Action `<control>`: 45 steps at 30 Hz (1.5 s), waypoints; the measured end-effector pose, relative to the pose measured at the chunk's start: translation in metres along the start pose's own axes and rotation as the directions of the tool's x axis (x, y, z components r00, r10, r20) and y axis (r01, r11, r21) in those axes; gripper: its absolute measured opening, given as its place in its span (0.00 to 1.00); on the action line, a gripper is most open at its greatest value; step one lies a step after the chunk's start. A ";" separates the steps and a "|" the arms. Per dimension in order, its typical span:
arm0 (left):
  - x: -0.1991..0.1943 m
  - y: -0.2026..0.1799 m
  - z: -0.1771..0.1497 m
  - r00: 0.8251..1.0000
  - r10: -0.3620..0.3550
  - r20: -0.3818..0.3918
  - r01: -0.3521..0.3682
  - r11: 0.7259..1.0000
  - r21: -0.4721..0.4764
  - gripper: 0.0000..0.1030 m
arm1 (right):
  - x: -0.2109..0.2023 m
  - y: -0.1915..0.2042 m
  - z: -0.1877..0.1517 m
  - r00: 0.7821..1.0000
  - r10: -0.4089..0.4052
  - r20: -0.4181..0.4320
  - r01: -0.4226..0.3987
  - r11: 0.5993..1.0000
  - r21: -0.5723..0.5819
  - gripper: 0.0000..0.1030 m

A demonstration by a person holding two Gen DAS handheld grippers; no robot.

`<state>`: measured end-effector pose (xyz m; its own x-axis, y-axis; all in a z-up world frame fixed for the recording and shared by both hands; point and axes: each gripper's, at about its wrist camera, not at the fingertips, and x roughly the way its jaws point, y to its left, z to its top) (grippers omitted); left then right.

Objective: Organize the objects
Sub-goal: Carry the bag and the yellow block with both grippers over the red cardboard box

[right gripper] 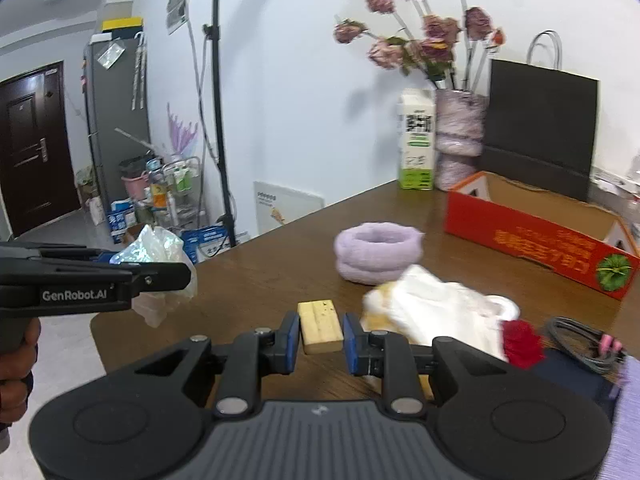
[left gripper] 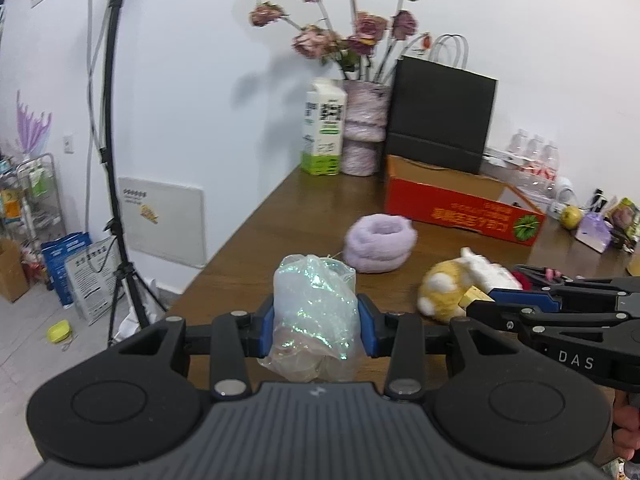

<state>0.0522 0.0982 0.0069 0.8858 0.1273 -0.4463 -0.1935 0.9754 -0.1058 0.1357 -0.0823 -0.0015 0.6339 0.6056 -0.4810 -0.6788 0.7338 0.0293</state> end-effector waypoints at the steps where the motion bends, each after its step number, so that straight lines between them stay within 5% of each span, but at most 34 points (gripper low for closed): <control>1: 0.001 -0.006 0.001 1.000 -0.008 0.000 0.008 1.000 0.005 0.40 | -0.004 -0.005 -0.001 1.000 -0.007 0.004 0.007 1.000 0.005 0.21; 21: 0.028 -0.110 0.014 0.989 -0.149 -0.006 0.149 0.985 0.088 0.40 | -0.057 -0.083 -0.015 0.991 -0.132 0.025 0.130 0.988 0.082 0.21; 45: 0.087 -0.147 0.073 0.986 -0.169 0.000 0.168 0.981 0.100 0.40 | -0.032 -0.133 0.025 0.981 -0.189 0.049 0.178 0.968 0.177 0.21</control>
<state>0.1884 -0.0210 0.0488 0.9059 -0.0391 -0.4216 0.0011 0.9960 -0.0899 0.2149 -0.1913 0.0324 0.7681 0.4702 -0.4347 -0.4789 0.8724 0.0976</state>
